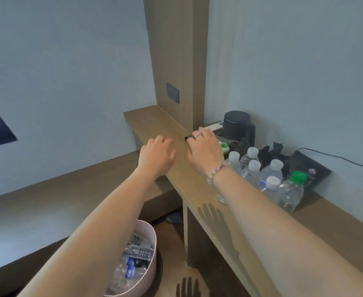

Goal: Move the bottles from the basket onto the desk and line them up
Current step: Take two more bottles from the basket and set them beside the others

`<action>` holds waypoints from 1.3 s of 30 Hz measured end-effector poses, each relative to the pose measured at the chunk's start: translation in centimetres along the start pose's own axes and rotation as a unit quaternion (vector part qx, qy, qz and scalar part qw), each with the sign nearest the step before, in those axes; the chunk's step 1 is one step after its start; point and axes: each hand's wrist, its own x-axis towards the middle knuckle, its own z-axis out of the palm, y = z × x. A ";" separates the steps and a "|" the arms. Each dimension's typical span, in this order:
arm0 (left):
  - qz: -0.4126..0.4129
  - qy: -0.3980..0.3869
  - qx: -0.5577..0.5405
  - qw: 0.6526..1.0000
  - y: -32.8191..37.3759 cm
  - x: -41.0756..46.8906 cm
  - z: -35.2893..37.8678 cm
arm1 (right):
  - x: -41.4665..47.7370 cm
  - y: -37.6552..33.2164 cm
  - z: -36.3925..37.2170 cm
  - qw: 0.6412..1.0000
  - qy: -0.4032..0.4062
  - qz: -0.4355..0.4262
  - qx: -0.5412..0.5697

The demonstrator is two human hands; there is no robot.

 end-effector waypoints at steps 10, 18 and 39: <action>-0.096 -0.040 0.039 0.994 -16.0 -1.1 0.4 | 7.8 -12.6 6.4 0.990 -0.069 -0.113 0.056; -0.183 -0.061 0.018 0.981 -30.6 -0.8 3.1 | 14.6 -25.1 14.1 0.973 -0.124 -0.172 0.093; -0.411 -0.185 -0.185 0.873 -43.3 -7.0 30.4 | 9.7 -29.1 43.5 0.871 -0.452 -0.169 0.091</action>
